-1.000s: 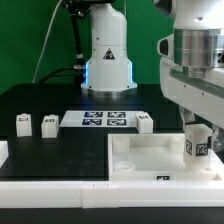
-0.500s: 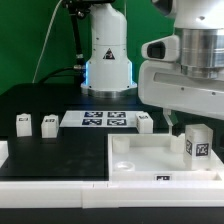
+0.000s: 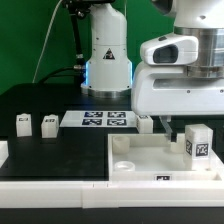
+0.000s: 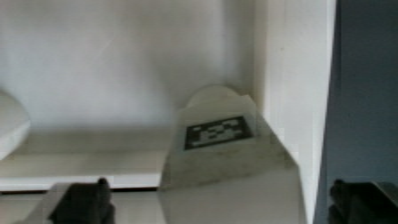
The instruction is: Assemble one leg
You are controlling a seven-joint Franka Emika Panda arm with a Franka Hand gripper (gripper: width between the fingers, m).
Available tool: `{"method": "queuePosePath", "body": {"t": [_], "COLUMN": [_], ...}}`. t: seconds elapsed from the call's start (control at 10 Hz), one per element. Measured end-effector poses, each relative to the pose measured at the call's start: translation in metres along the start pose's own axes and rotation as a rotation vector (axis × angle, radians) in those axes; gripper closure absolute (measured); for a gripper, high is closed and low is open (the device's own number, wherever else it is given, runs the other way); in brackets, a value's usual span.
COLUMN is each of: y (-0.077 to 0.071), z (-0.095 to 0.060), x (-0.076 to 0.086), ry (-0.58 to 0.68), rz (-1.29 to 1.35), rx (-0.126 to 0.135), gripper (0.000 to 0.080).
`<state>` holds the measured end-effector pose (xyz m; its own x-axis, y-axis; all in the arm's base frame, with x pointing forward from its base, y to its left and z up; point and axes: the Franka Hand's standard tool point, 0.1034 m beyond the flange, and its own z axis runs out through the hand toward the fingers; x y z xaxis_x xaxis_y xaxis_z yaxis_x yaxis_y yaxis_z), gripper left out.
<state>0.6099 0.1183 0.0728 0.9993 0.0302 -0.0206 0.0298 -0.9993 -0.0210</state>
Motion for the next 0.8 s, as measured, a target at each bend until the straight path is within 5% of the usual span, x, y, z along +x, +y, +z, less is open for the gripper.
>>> {"method": "queuePosePath", "body": {"t": [0.1,0.2,0.3,0.8], "y": [0.0,0.0,0.0,0.0006], "z": [0.0,0.0001,0.0002,0.0005], "x": [-0.0001,-0.0001,-0.0002,-0.0009], "ry": [0.0,0.0,0.0,-0.02], "rz": [0.007,0.007,0.007,0.611], "rx": [0.0,0.0,0.0,0.045], "gripper": [0.0296,0.0446,0.0509,0.0509]}}
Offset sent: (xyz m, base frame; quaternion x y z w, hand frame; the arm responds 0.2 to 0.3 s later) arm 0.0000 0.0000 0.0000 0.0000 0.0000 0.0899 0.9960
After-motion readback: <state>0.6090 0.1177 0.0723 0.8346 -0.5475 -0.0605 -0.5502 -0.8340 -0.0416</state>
